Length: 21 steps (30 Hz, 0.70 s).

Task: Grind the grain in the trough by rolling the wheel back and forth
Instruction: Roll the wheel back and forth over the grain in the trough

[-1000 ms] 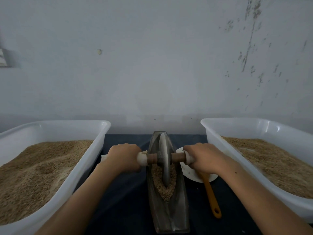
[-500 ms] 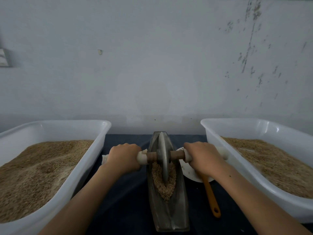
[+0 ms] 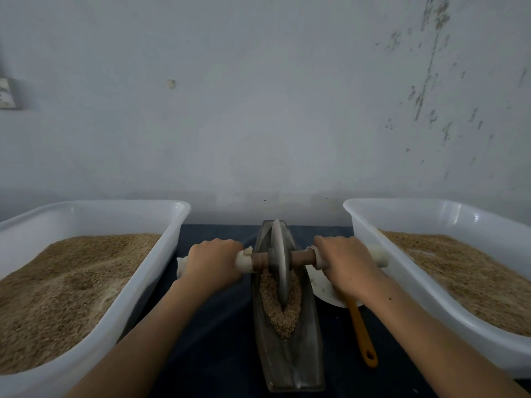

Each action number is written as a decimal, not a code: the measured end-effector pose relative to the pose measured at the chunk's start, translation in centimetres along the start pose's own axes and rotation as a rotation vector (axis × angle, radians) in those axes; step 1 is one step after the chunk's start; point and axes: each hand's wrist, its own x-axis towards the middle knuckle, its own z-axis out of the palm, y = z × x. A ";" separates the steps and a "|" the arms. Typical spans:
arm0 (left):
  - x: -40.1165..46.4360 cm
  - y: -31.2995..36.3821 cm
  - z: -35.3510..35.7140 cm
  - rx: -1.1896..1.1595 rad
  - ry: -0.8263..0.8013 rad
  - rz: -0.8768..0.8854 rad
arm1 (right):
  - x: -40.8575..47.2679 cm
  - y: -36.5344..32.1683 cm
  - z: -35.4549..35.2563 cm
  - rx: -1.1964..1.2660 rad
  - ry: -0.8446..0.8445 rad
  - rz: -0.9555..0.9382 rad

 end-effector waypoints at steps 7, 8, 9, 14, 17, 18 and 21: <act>0.0 0.0 -0.1 0.004 -0.030 -0.002 | -0.2 -0.1 -0.3 0.013 -0.023 0.017; 0.0 0.0 -0.3 0.002 -0.085 -0.006 | -0.2 -0.1 -0.7 0.002 -0.066 0.020; 0.0 0.0 -0.5 -0.003 -0.144 -0.011 | -0.1 -0.2 -1.2 -0.010 -0.120 0.022; -0.1 -0.1 -1.0 -0.027 -0.322 -0.018 | 0.0 -0.4 -2.6 0.004 -0.325 0.033; -0.1 -0.2 -0.8 -0.023 -0.290 -0.014 | -0.2 -0.5 -2.5 0.033 -0.311 0.040; -0.1 -0.2 -0.8 -0.017 -0.266 -0.014 | -0.3 -0.5 -2.4 0.040 -0.290 0.046; -0.1 -0.1 -0.4 -0.009 -0.151 -0.013 | -0.3 -0.6 -1.5 0.022 -0.156 0.035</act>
